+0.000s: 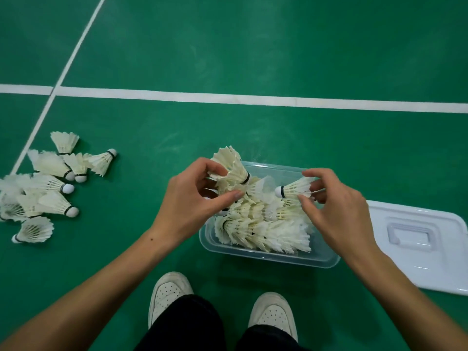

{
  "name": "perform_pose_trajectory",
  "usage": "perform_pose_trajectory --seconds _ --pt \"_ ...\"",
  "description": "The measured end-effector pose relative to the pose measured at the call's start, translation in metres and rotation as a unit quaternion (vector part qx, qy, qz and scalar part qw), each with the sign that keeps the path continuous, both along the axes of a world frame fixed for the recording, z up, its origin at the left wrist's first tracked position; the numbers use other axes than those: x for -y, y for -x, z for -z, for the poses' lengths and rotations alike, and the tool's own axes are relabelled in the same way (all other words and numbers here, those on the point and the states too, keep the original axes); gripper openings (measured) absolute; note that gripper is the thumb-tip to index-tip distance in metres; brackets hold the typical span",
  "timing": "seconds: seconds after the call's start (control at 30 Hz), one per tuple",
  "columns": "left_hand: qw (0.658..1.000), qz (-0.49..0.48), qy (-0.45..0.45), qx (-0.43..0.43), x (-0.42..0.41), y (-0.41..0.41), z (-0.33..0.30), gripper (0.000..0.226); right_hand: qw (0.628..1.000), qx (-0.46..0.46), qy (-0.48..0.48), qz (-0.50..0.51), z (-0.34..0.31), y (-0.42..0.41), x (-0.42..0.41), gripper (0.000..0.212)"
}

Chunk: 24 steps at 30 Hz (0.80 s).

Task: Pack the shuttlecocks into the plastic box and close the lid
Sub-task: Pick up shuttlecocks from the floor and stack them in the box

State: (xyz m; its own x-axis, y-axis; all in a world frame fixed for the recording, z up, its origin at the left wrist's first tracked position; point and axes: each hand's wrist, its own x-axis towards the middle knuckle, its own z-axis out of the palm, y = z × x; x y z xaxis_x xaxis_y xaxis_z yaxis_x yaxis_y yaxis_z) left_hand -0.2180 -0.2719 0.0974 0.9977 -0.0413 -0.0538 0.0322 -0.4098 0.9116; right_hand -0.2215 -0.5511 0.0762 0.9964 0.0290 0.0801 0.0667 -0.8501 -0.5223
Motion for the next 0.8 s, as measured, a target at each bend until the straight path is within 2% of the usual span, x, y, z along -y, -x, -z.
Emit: perform_pose_trajectory --seconds 0.37,0.57,0.7,0.8 --pt "0.994 0.055 -0.082 0.044 0.002 0.003 0.01 0.036 0.995 -0.088 -0.046 -0.022 0.033 -0.021 -0.037 0.043" --pt "0.986 0.108 -0.12 0.036 0.003 0.003 0.017 0.034 0.991 -0.119 -0.048 -0.035 0.037 -0.031 -0.049 0.042" --pt "0.981 0.13 -0.137 0.043 0.005 0.0 0.017 0.032 0.98 -0.175 -0.08 -0.056 0.031 -0.029 -0.039 0.055" --pt "0.975 0.154 -0.151 0.054 0.007 -0.005 0.014 0.031 0.979 -0.167 -0.101 -0.06 0.017 -0.026 -0.026 0.06"
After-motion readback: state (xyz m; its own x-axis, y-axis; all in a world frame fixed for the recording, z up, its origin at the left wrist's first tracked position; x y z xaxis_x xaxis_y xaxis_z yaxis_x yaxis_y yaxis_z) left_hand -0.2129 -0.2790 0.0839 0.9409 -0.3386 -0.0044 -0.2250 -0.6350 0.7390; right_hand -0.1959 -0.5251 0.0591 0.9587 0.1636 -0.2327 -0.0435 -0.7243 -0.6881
